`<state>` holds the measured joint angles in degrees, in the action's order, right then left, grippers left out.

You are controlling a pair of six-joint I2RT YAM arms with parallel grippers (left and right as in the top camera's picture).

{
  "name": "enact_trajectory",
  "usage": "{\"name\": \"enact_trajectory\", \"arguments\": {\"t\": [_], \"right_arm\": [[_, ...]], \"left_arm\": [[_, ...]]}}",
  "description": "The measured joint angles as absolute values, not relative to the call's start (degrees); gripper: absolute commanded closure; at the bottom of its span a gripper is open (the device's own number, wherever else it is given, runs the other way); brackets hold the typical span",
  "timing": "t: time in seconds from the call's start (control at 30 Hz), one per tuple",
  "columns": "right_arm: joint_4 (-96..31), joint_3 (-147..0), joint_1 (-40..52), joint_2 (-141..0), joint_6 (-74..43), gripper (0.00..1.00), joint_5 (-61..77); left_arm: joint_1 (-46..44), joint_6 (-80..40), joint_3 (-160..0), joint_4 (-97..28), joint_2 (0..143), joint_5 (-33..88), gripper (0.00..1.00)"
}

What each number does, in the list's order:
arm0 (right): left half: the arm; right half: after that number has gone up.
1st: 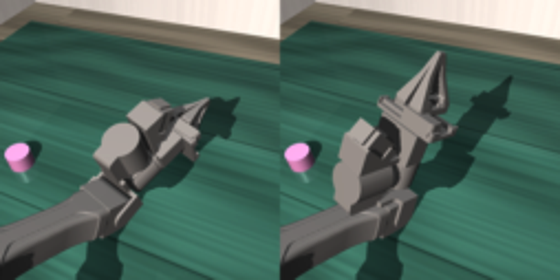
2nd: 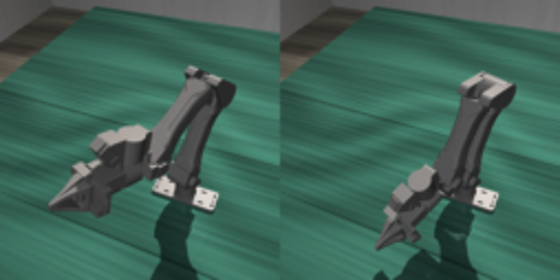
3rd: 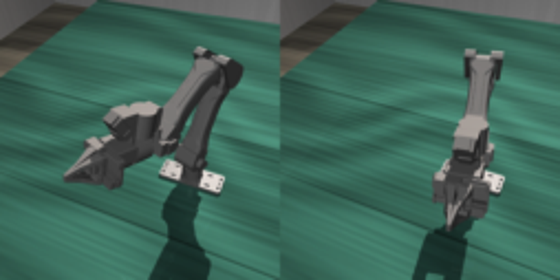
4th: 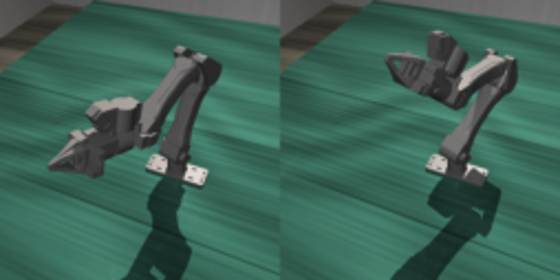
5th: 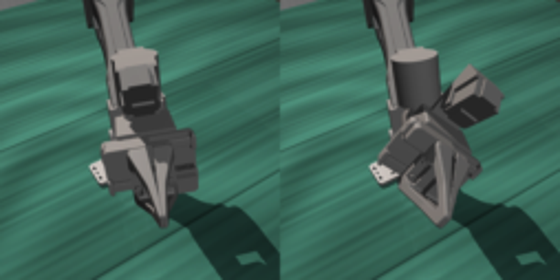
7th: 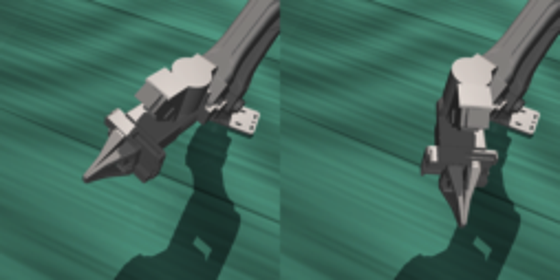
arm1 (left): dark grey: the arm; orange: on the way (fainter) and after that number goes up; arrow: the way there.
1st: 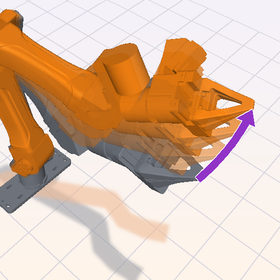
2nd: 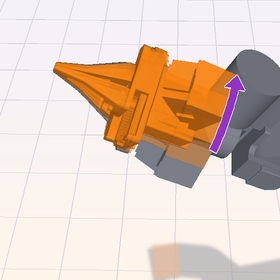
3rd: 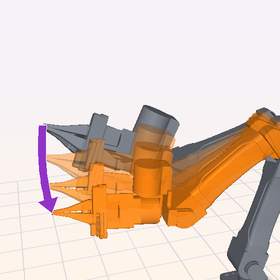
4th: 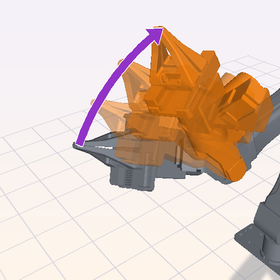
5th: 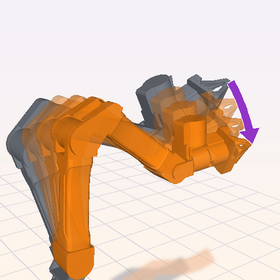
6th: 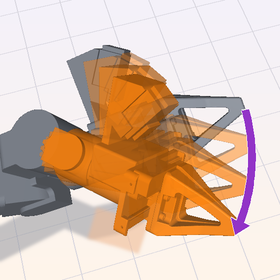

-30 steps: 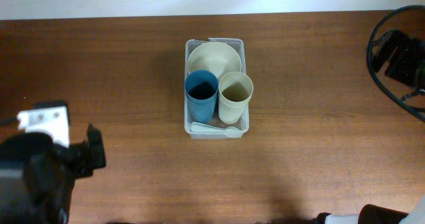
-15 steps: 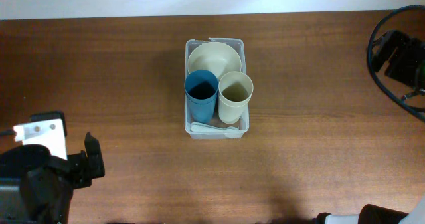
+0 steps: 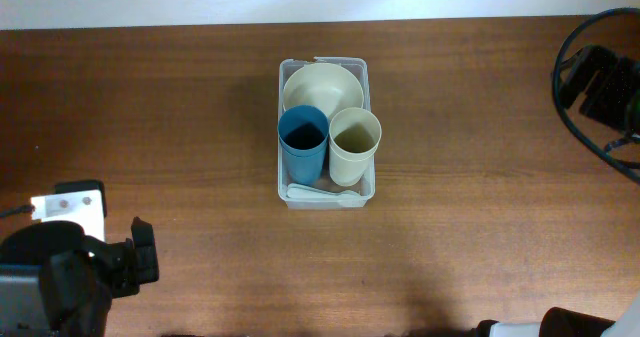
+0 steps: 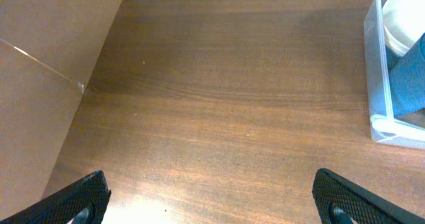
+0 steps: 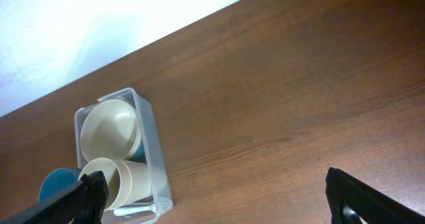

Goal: Pack container

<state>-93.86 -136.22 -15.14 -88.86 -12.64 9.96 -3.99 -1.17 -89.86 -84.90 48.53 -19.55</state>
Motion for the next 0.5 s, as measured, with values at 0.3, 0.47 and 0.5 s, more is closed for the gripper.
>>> {"name": "enact_trajectory", "arguments": {"t": [0.3,0.47,0.5], "right_arm": [[-94.1,-130.9,-12.4,-81.3,-11.5,0.01,7.3],[-88.6,-121.9,-8.5,-72.1,-9.7,0.01,3.6],[-85.0,-118.6,-7.3,-69.7,-8.3,0.01,3.0]], "left_arm": [[-4.0,-1.2,-89.9,-86.4,48.5,-19.6,0.00],[-4.0,-1.2,-89.9,-86.4,48.5,-19.5,0.00],[-4.0,-1.2,-89.9,-86.4,48.5,-19.5,0.01]]}}
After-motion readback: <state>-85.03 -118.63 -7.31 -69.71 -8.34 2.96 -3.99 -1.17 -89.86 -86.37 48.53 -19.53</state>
